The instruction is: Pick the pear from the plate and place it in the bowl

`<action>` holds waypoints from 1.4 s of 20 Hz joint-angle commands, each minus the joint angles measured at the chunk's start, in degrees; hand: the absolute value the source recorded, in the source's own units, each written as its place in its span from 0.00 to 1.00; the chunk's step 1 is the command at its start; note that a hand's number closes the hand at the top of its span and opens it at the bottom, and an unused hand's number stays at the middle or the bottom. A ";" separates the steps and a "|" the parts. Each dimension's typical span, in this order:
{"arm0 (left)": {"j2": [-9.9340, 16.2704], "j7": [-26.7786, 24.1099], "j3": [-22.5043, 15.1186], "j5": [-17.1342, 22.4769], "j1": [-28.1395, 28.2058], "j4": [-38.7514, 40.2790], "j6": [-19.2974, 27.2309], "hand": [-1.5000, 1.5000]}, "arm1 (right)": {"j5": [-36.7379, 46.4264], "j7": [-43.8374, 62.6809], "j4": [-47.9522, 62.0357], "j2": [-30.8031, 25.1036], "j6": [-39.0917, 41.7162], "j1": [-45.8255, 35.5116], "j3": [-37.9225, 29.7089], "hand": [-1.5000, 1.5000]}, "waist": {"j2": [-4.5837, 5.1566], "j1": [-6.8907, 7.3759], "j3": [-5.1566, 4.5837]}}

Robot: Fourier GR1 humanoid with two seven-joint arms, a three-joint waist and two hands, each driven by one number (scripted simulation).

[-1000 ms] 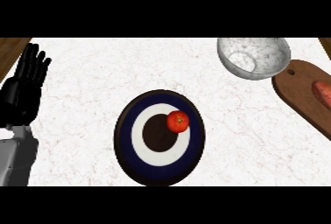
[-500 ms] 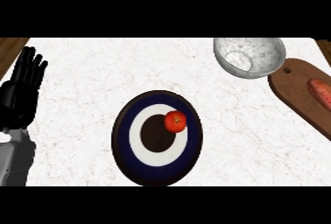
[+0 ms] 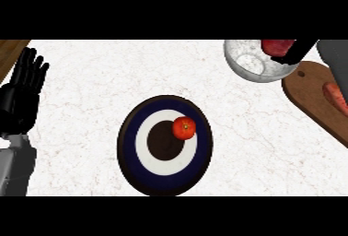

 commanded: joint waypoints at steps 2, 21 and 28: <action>-0.02 -0.81 0.19 -0.55 -0.33 0.26 0.25 0.50 | -0.77 4.50 3.41 2.70 -3.68 2.47 -1.72 0.00 | 0.31 0.34 0.01; -1.61 0.02 -1.78 -1.22 0.17 -2.43 0.43 0.50 | -21.62 4.35 5.32 -3.31 -6.32 4.86 -23.48 0.00 | 1.19 2.07 0.17; -1.38 -0.90 -0.49 -0.52 -1.47 -0.08 0.37 0.50 | -25.45 4.68 6.57 -12.77 0.85 7.14 -27.68 0.00 | 1.88 2.26 0.26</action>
